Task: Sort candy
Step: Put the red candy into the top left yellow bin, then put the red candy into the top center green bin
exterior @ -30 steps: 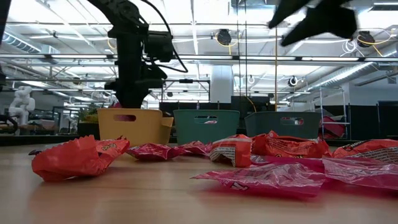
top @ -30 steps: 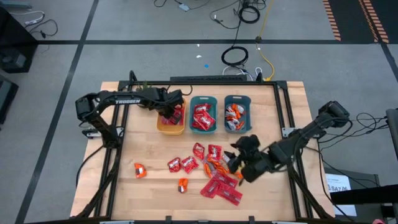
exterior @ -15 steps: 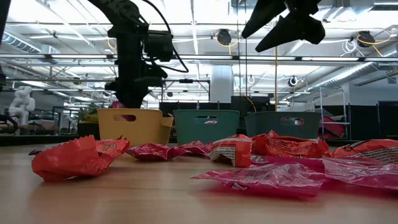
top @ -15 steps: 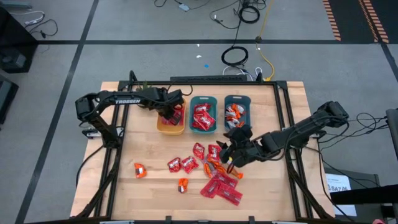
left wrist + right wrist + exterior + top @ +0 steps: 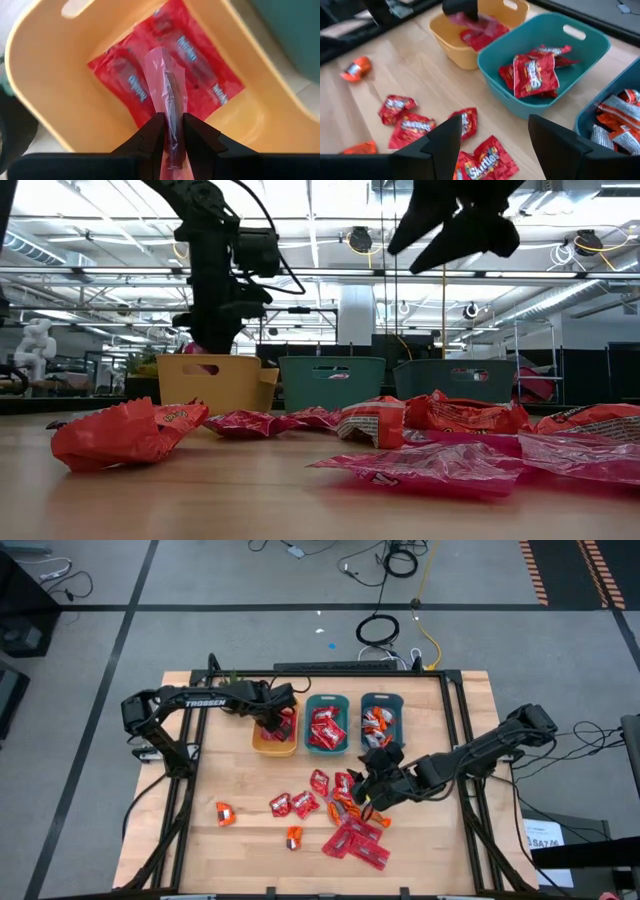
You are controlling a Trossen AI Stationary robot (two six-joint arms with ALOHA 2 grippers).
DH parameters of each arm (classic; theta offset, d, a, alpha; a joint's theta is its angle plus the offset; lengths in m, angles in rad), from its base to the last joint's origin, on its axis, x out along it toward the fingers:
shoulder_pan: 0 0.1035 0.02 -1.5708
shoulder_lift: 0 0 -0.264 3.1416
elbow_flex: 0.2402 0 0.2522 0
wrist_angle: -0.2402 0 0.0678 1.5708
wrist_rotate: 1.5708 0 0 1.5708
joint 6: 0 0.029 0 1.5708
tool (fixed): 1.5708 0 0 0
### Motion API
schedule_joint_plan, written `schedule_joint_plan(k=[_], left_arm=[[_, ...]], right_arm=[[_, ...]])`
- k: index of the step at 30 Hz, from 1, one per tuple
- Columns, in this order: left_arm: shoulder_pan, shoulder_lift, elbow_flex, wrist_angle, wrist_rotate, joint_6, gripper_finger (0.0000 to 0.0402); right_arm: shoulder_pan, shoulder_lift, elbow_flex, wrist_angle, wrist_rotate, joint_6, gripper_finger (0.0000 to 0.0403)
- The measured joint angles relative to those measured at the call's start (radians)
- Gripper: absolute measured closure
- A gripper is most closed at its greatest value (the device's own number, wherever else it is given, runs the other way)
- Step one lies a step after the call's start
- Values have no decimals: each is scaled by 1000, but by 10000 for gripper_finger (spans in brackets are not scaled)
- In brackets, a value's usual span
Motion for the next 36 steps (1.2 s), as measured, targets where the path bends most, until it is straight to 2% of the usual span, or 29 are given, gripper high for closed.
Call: schedule_joint_plan(k=[3,15,25,28,36], left_arm=[[0,0,3,25,10,53,320],[0,0,3,57,22,24,320],[12,-1,3,175,115,38,317],[30,-1,3,166,140,38,302],[60,-1,2,144,212,38,230]], right_arm=[[0,38,0,-1,0,-5,181],[-1,141,0,24,-16,39,181],[0,165,0,51,-52,35,181],[0,165,0,51,-52,35,181],[0,165,0,50,-52,25,181]])
